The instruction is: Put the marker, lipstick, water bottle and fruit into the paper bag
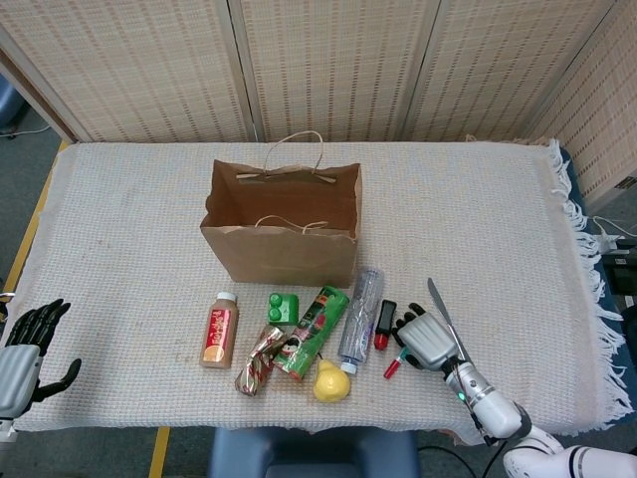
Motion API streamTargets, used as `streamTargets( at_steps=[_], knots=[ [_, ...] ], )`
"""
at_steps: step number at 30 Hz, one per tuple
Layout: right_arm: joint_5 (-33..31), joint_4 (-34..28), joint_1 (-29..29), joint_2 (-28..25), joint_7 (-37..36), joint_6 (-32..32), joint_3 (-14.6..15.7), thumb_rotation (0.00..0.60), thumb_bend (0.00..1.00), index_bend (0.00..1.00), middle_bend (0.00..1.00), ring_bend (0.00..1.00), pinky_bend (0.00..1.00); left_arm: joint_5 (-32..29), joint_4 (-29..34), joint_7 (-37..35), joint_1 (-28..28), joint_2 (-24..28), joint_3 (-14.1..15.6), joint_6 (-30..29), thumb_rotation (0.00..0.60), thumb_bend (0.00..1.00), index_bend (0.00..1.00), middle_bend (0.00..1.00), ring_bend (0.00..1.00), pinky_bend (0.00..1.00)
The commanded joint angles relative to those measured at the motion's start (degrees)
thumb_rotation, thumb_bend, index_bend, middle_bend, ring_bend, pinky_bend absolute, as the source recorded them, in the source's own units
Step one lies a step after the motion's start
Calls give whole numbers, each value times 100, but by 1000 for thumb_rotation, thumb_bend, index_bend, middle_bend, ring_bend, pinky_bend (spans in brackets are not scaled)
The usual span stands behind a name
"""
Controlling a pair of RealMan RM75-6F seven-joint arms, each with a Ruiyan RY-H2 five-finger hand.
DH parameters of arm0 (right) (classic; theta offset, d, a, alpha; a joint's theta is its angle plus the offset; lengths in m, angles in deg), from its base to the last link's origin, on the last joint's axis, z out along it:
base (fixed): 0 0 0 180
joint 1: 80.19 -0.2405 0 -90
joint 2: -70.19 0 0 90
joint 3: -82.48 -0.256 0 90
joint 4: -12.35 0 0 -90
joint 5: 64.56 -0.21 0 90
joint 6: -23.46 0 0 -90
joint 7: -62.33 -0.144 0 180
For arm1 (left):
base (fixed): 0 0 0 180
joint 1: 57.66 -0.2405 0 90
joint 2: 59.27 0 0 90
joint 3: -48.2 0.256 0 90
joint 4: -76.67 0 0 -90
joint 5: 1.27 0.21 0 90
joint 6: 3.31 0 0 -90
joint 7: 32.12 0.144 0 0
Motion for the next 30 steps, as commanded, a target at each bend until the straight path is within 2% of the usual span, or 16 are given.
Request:
streamTargets(
  at_steps=[1, 4, 18, 20, 25, 30],
  knots=[
    [-37, -18, 7, -19, 63, 22, 12, 600, 366, 665, 502, 442, 232, -3, -1, -1, 1, 1, -1, 4, 600, 366, 0, 0, 0, 40],
    [-88, -69, 18, -63, 111, 41, 26, 600, 404, 694, 535, 485, 257, -2, -3, 4, 0, -1, 0, 2, 600, 365, 0, 0, 0, 40],
    [6, -639, 122, -489, -58, 419, 14, 600, 416, 695, 537, 488, 275, 2, 6, 3, -4, 3, 4, -2, 600, 365, 0, 0, 0, 40],
    [206, -1091, 178, -733, -323, 819, -150, 600, 416, 695, 537, 488, 277, -7, 9, -2, -5, 2, -2, -5, 600, 366, 0, 0, 0, 40],
    [450, -1684, 110, -1022, -486, 1331, -587, 600, 417, 695, 537, 488, 277, -15, 12, 23, -9, -10, -10, -17, 600, 367, 0, 0, 0, 40],
    [455, -2286, -125, -1121, -388, 1692, -1265, 600, 417, 693, 537, 488, 277, -35, 20, 24, -12, -11, -21, -19, 600, 365, 0, 0, 0, 40]
  ],
)
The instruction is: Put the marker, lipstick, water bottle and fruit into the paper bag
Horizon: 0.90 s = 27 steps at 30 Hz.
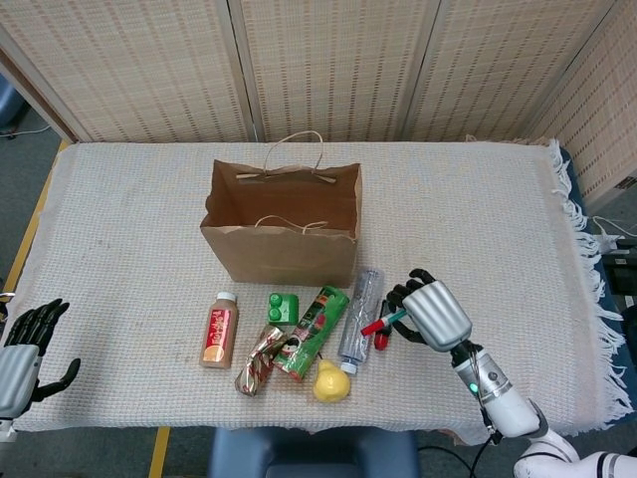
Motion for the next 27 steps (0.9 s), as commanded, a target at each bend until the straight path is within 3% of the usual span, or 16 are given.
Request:
streamTargets(
  at_steps=[1, 6, 11, 16, 27],
  knots=[
    [30, -437, -224, -85, 77, 261, -528, 600, 417, 692, 537, 488, 277, -8, 3, -4, -1, 1, -4, 1, 600, 365, 0, 0, 0, 41],
    [-201, -744, -635, 195, 380, 484, -1268, 600, 417, 685, 537, 488, 277, -17, 7, -22, -6, 0, -11, -7, 600, 366, 0, 0, 0, 40],
    [-552, -448, -1248, 742, 993, 540, -1862, 600, 417, 673, 537, 487, 277, -19, 15, -75, -6, 9, -14, -4, 600, 366, 0, 0, 0, 40],
    [-1022, 590, -1967, 1302, 1779, 293, -2155, 600, 417, 667, 537, 482, 277, 19, 32, -115, -26, 31, 6, -36, 600, 367, 0, 0, 0, 40],
    [-2268, 2655, -3132, 2673, 2606, 168, -2456, 600, 414, 616, 537, 449, 260, 35, 36, -112, -28, 41, 23, -20, 600, 367, 0, 0, 0, 40]
  ],
)
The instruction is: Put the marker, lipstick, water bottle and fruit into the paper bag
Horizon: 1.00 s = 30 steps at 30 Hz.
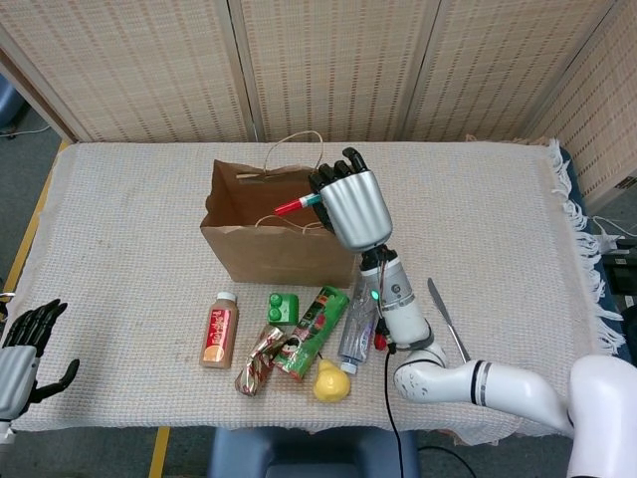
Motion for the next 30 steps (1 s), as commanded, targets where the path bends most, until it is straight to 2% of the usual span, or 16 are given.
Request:
streamTargets(
  at_steps=[1, 3, 6, 9, 10, 15, 18, 21, 24, 27, 30],
  knots=[
    [-552, 695, -465, 547, 420, -53, -134, 600, 413, 602, 537, 437, 251, 5, 3, -6, 1, 2, 6, 6, 600, 368, 0, 0, 0, 40],
    [-850, 864, -575, 704, 705, -36, -145, 600, 334, 481, 491, 349, 207, 5, 1, -23, 2, 9, 10, 15, 600, 367, 0, 0, 0, 40],
    [-1086, 888, -653, 802, 869, 26, -149, 600, 150, 232, 334, 195, 153, -1, -1, -69, 7, 26, 12, 35, 600, 367, 0, 0, 0, 40],
    [-1115, 822, -673, 795, 786, 141, -171, 600, 88, 79, 239, 123, 131, 5, -10, -84, 12, 35, 17, 49, 600, 368, 0, 0, 0, 40],
    [-1119, 784, -674, 778, 749, 177, -190, 600, 83, 60, 228, 116, 131, 9, -12, -82, 13, 36, 21, 51, 600, 368, 0, 0, 0, 40],
    [-1135, 237, -567, 505, 498, 352, -305, 600, 77, 43, 214, 109, 128, 23, -2, -67, 11, 35, 30, 48, 600, 367, 0, 0, 0, 40],
    [-983, -505, -296, 137, 227, 425, -202, 600, 77, 82, 214, 109, 128, 13, 1, -71, 4, 37, 25, 37, 600, 367, 0, 0, 0, 40],
    [-651, -1497, 202, -485, -97, 449, 147, 600, 76, 108, 213, 108, 128, 12, -6, -65, -1, 37, 29, 36, 600, 367, 0, 0, 0, 40],
    [-356, -2415, 802, -1335, -500, 358, 566, 600, 76, 115, 213, 111, 128, 24, -21, -44, -1, 31, 28, 24, 600, 367, 0, 0, 0, 40],
    [-100, -3026, 1382, -2171, -1058, 253, 949, 600, 77, 115, 213, 111, 128, 28, -27, 4, 0, 11, 22, 13, 600, 367, 0, 0, 0, 40],
    [411, -3299, 1882, -2987, -1749, 19, 1437, 600, 77, 115, 213, 111, 128, 22, -24, 70, 5, -9, 17, 19, 600, 367, 0, 0, 0, 40]
  ],
)
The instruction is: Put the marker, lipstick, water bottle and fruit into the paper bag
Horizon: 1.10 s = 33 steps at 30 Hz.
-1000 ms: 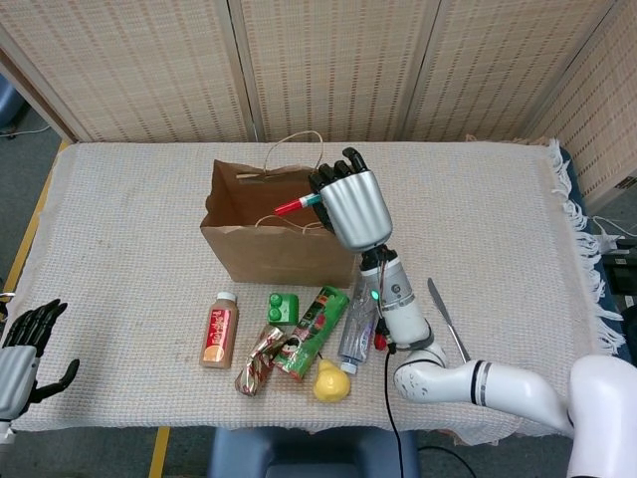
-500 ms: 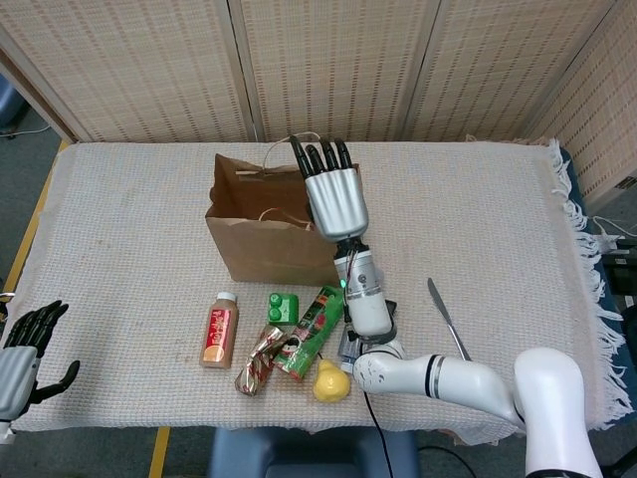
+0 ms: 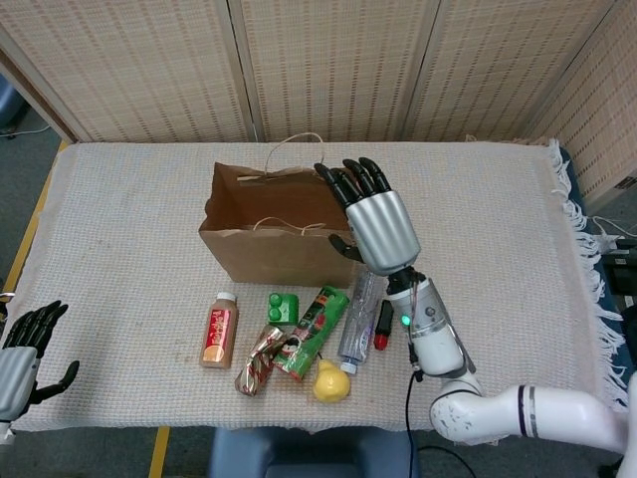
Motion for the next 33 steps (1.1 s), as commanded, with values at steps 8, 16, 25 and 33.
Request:
streamTargets(
  at_steps=[8, 16, 25, 33],
  knots=[
    [2492, -46, 1587, -2300, -2349, -948, 2209, 600, 44, 106, 205, 95, 124, -39, 11, 214, 39, -69, -16, 67, 600, 368, 0, 0, 0, 41],
    [2844, 846, 1481, -1783, -2216, -1657, 2657, 600, 24, 44, 164, 67, 94, -52, 40, 302, 73, -84, -16, 126, 600, 368, 0, 0, 0, 40],
    [2383, 1372, 1267, -1106, -1509, -2317, 2613, 600, 24, 0, 108, 20, 53, -11, 23, 212, 72, -57, 5, 116, 600, 368, 0, 0, 0, 41],
    [1972, 1603, 1105, -626, -1147, -2537, 2464, 600, 24, 0, 107, 19, 53, 1, 23, 154, 71, -40, 16, 114, 600, 368, 0, 0, 0, 41]
  ],
)
